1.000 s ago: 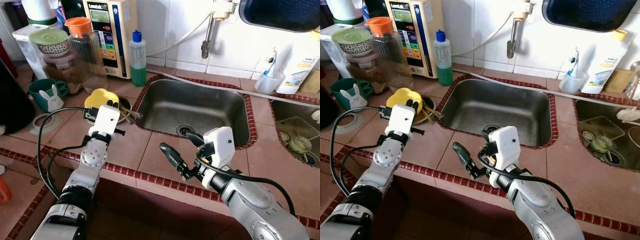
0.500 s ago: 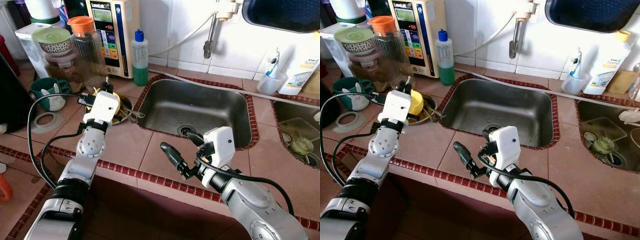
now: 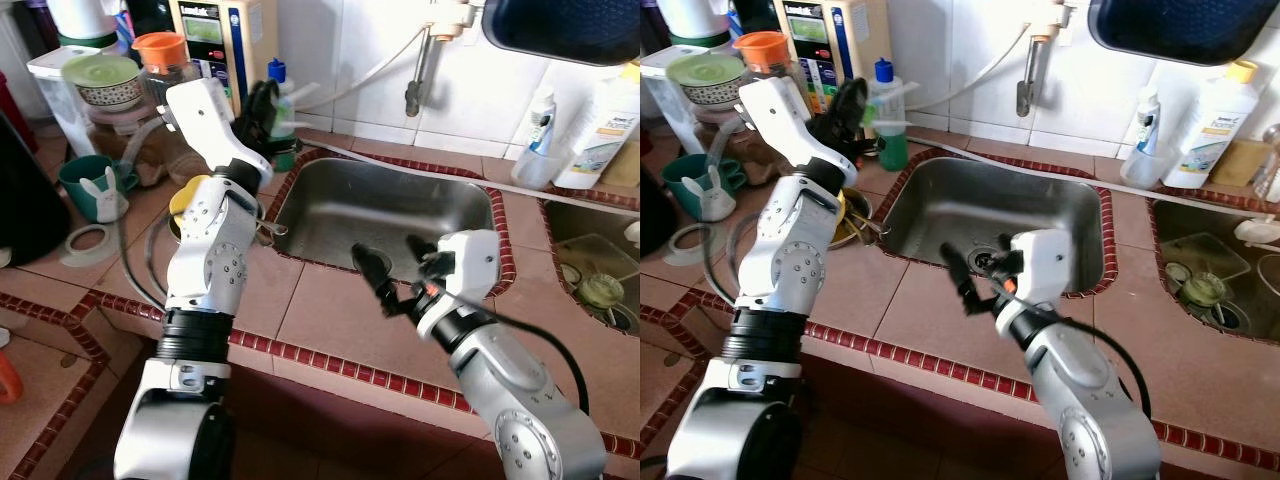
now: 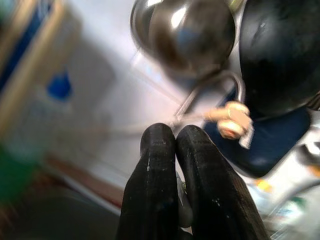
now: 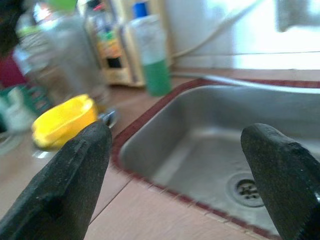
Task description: Kitchen organization
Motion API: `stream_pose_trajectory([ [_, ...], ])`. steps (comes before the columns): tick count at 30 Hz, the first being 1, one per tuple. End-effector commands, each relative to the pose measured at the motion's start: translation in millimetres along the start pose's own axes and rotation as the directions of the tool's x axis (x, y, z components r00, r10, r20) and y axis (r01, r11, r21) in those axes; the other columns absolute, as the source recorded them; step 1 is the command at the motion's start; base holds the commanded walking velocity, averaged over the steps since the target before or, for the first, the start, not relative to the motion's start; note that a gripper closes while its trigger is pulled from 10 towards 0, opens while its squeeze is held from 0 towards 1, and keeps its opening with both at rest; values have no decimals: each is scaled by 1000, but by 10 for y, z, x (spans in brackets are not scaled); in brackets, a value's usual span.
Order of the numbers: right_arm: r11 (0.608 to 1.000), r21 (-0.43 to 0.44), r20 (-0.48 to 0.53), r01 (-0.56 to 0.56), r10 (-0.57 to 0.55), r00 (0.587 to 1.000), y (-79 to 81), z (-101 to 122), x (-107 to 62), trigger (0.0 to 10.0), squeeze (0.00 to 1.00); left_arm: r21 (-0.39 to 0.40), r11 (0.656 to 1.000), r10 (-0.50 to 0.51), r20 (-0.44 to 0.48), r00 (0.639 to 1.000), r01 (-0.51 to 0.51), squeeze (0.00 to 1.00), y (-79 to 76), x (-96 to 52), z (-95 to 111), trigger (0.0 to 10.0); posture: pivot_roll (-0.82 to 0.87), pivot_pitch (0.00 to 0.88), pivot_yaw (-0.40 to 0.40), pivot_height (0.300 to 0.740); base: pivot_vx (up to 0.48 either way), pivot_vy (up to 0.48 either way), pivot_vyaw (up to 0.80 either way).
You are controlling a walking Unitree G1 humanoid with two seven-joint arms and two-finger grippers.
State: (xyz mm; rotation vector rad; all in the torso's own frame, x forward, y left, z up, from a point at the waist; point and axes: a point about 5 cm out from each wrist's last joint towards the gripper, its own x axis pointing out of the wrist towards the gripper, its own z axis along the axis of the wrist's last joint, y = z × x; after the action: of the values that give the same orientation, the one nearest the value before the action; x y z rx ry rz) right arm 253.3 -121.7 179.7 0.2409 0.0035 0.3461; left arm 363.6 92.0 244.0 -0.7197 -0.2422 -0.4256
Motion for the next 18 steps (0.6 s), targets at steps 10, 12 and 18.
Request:
stream_pose_trajectory([
  [10,980,181,34,85,-92,995,-134,29,218,10000,0,-602,798,-61,-130,990,-30,0,-6,-192,-238,0,34,5,-6,740,0,0,0],
  [12,962,258,11,89,-95,995,-132,-31,337,10000,0,-631,775,-96,-148,984,-19,0,-47,-240,-275,0,33,6,-6,740,0,0,0],
  [18,1000,-6,17,20,-20,1000,-92,22,673,10000,0,-651,758,-100,-180,979,-43,0,-120,-284,-297,0,66,5,-22,740,0,0,0],
])
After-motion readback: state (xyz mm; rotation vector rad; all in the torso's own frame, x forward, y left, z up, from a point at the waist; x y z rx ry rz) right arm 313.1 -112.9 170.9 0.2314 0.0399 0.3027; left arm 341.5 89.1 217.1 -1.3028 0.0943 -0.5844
